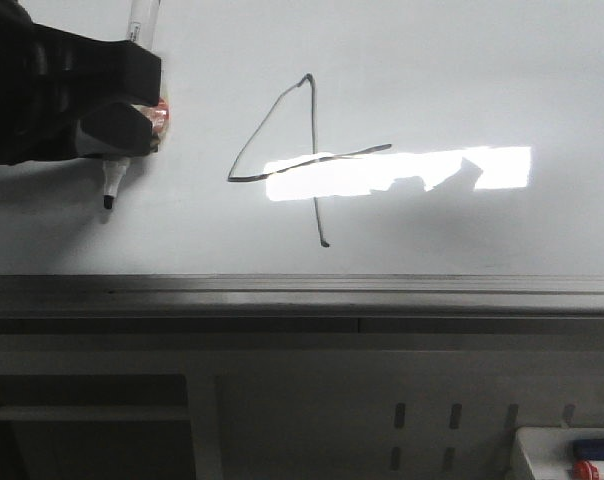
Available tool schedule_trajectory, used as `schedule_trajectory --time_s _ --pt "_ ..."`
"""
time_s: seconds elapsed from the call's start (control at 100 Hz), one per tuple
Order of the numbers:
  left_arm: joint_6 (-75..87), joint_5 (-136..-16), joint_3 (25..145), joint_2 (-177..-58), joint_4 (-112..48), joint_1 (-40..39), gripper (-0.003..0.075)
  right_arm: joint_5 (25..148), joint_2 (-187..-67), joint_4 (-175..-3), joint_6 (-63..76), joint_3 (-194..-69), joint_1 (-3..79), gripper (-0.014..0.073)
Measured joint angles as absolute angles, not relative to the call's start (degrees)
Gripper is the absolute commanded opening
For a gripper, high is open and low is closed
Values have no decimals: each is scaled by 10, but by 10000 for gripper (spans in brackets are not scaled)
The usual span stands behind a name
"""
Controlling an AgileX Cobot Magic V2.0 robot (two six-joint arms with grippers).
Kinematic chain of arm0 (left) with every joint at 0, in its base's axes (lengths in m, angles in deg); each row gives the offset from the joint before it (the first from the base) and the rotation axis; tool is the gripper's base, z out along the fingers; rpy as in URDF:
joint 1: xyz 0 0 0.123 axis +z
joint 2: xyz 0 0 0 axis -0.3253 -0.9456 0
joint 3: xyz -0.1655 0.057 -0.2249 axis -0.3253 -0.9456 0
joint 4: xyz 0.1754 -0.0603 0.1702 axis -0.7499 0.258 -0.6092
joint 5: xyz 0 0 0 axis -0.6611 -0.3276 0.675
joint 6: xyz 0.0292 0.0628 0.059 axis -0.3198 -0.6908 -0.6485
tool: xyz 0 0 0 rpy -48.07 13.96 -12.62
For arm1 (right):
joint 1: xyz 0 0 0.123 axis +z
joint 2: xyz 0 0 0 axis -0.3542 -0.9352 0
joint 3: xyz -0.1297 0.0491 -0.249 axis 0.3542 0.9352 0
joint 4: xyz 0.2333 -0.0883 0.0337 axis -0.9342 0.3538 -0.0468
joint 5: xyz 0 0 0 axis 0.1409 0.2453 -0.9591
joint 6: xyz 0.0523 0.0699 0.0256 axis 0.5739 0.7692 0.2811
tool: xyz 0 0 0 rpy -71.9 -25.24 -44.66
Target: Write number 4 on whiteboard
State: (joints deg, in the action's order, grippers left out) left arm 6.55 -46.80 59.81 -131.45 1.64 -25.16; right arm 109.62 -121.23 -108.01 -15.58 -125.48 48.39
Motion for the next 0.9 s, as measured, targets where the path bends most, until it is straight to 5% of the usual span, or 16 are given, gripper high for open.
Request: schedule_trajectory --time_s 0.12,0.25,0.36,0.9 --pt "66 -468 598 -1315 16 -252 31 1096 -1212 -1080 -156 -1255 484 -64" --pt "66 -465 599 -1316 33 -252 267 1096 -1212 -1080 -156 -1255 484 -64" --pt "66 -456 601 -1316 50 -252 386 1096 -1212 -1082 -156 -1255 484 -64" --pt "66 -421 605 -1304 55 -253 554 1091 -1212 -1086 -156 -1255 484 -64"
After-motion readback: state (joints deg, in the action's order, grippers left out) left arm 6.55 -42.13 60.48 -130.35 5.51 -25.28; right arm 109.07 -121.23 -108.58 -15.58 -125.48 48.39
